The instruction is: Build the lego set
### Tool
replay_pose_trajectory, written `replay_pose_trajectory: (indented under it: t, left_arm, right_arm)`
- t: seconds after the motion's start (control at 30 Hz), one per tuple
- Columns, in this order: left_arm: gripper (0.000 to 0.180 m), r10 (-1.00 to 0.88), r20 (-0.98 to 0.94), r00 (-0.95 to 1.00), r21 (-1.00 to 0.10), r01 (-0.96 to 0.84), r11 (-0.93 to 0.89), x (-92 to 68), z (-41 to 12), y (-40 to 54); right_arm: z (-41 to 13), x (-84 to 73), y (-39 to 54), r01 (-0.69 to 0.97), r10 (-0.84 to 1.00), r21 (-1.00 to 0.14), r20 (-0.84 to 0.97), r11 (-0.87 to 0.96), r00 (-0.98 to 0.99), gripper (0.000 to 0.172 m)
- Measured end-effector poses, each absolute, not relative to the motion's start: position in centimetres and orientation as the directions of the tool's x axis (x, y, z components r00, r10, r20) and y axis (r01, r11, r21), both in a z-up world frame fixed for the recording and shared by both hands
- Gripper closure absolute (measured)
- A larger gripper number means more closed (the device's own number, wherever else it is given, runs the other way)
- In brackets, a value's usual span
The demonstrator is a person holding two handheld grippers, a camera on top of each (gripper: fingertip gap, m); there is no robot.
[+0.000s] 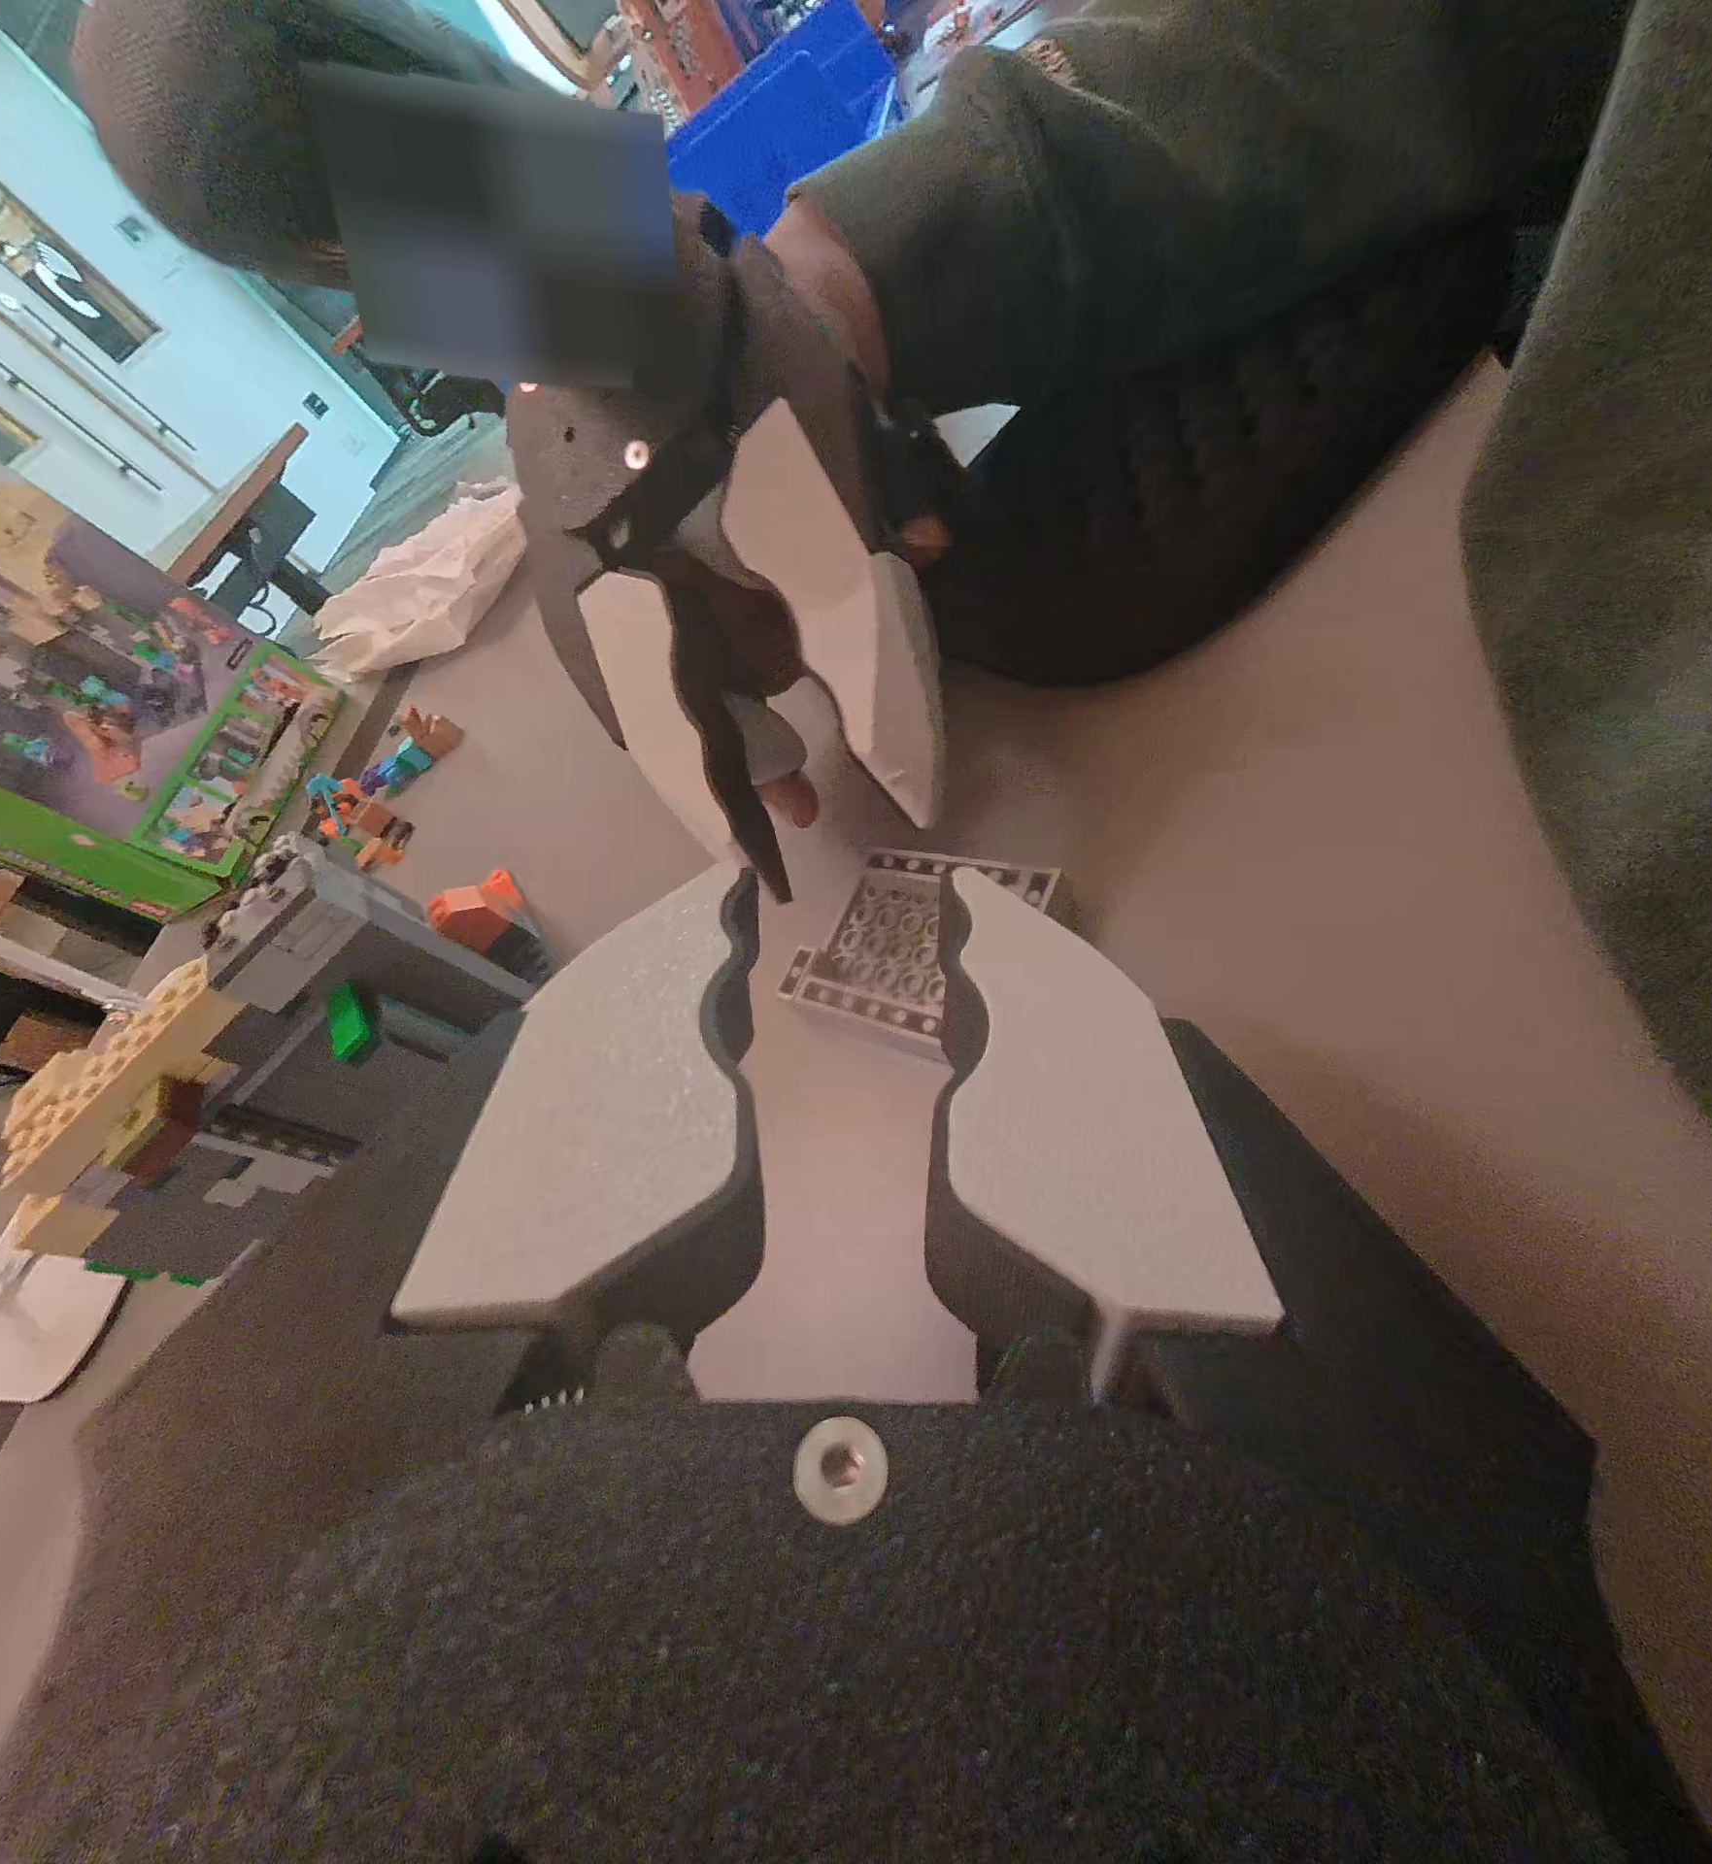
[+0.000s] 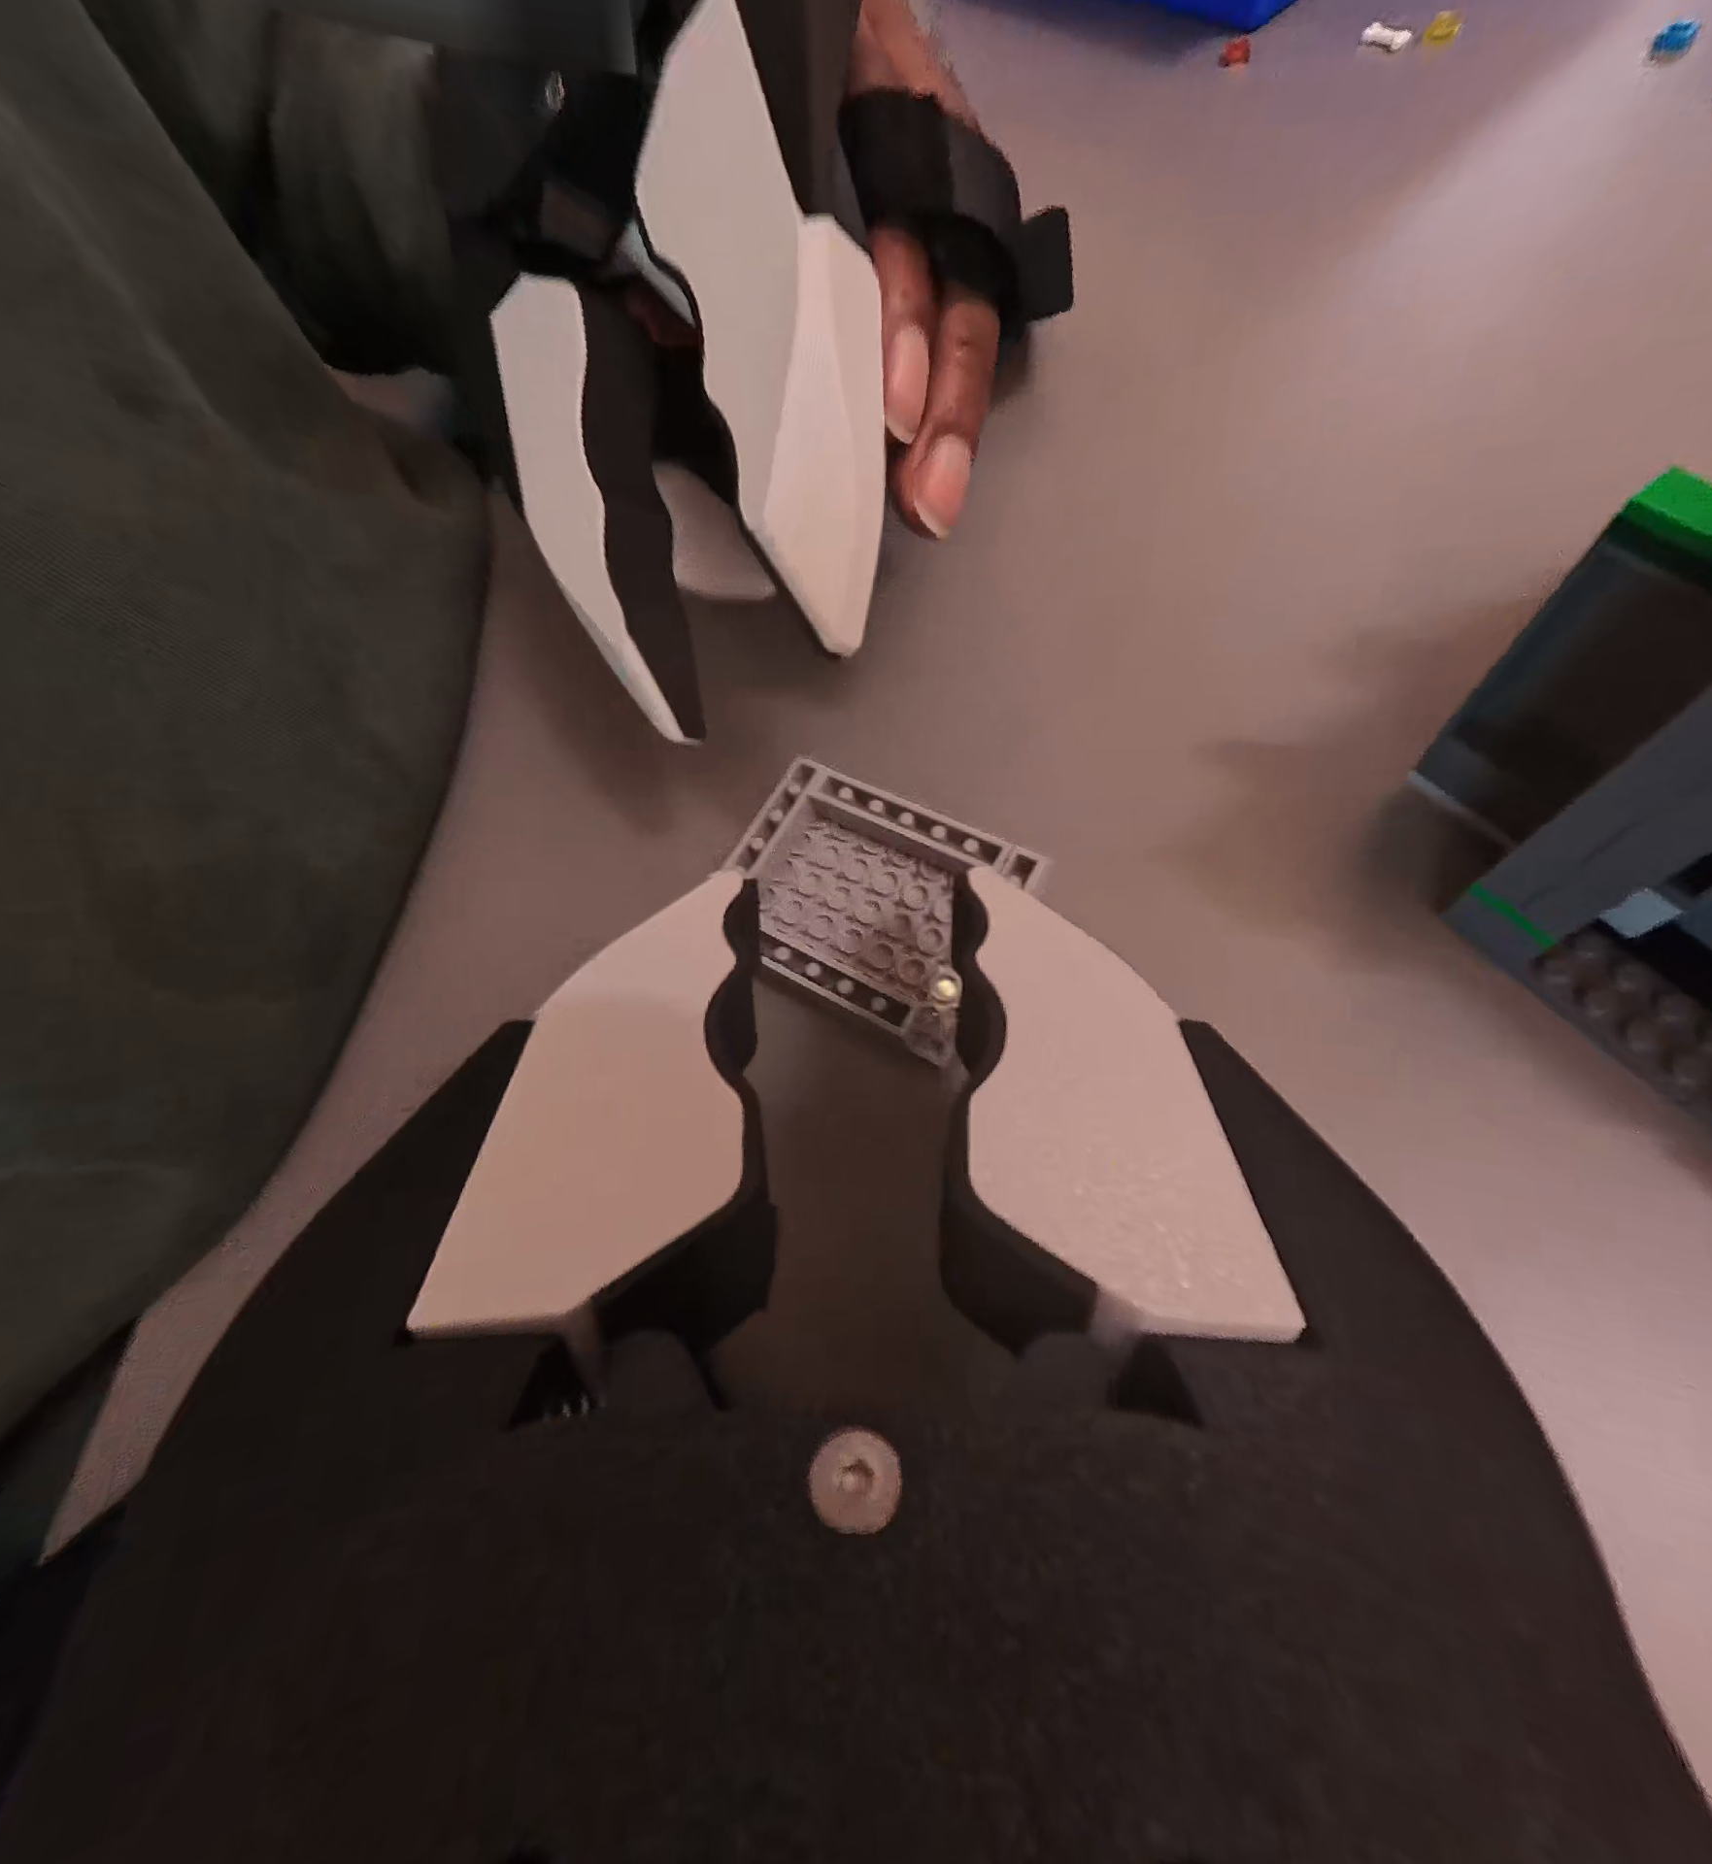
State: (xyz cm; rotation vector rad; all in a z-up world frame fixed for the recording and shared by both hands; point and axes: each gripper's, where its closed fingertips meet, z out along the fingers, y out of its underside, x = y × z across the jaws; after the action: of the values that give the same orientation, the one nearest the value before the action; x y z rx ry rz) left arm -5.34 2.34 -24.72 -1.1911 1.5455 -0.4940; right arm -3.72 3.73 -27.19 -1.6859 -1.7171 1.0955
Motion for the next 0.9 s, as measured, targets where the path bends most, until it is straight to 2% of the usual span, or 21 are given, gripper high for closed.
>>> replay_pose_trajectory:
  t: [0.17, 0.37, 0.53, 0.7, 0.9]
  left_arm:
    - [0.151, -0.881, -0.453, 0.134, -0.842, -0.389, 0.374, -5.9, -23.7, 3.0]
    - [0.152, -0.902, -0.382, 0.199, -0.891, -0.338, 0.303, -6.5, -22.8, 3.9]
    - [0.152, -0.902, -0.36, 0.24, -0.906, -0.321, 0.276, -7.0, -22.4, 4.6]
    - [0.153, -0.898, -0.345, 0.273, -0.913, -0.317, 0.255, -7.5, -22.3, 5.4]
    - [0.157, -0.92, -0.301, 0.25, -0.928, -0.298, 0.223, -7.7, -22.5, 5.4]
  right_arm:
    - [-28.6, -3.5, 4.6, 0.684, 0.996, -0.726, 0.018, 0.076, -0.092, 0.114]
    - [-29.1, -2.2, 5.2, 0.752, 0.972, -0.62, 0.082, 0.222, -0.219, 0.111]
    - [-29.2, -2.1, 5.7, 0.742, 0.914, -0.543, 0.135, 0.392, -0.384, 0.105]
    - [-29.5, -2.6, 5.9, 0.699, 0.853, -0.522, 0.116, 0.489, -0.51, 0.102]
    - [-29.8, -3.5, 5.1, 0.634, 0.789, -0.553, 0.072, 0.541, -0.611, 0.101]
